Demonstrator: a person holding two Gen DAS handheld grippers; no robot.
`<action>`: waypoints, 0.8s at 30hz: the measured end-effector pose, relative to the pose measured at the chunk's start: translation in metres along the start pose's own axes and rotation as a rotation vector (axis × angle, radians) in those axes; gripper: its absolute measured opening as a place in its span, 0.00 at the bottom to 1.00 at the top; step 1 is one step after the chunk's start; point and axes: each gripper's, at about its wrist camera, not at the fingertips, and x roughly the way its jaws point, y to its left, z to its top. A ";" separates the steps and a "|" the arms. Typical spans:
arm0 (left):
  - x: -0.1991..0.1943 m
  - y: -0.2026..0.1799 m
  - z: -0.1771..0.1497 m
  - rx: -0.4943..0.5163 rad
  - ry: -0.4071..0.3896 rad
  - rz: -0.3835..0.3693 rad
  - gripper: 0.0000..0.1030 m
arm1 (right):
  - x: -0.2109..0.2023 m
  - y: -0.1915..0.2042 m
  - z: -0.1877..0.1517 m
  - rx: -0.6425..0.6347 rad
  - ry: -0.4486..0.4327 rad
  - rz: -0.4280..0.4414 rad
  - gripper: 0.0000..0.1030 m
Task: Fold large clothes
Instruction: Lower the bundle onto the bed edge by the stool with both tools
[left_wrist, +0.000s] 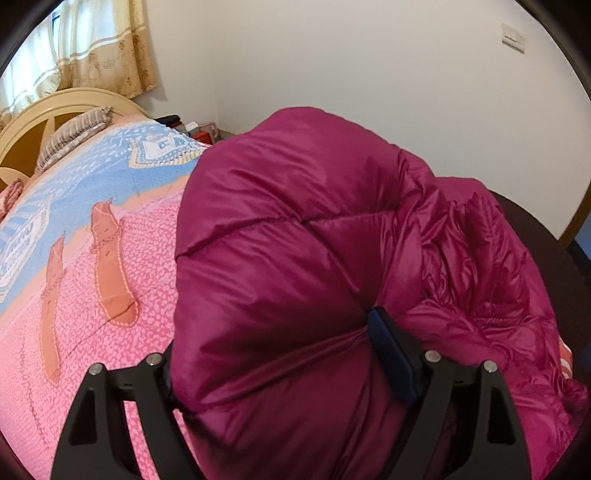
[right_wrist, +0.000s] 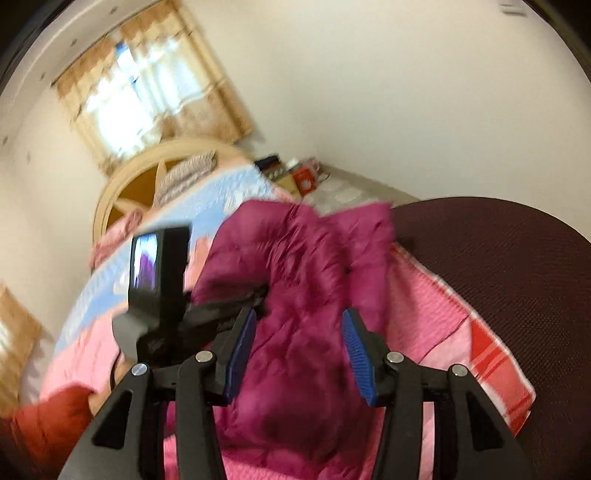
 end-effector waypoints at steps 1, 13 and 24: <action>-0.001 0.002 -0.001 -0.002 0.005 -0.018 0.85 | 0.007 0.001 -0.006 0.004 0.034 -0.018 0.48; -0.008 -0.023 -0.001 0.101 -0.013 0.040 1.00 | 0.018 -0.018 -0.078 0.124 0.120 0.010 0.38; -0.014 -0.043 -0.005 0.163 -0.049 0.119 1.00 | 0.010 -0.030 0.032 0.045 -0.029 -0.074 0.38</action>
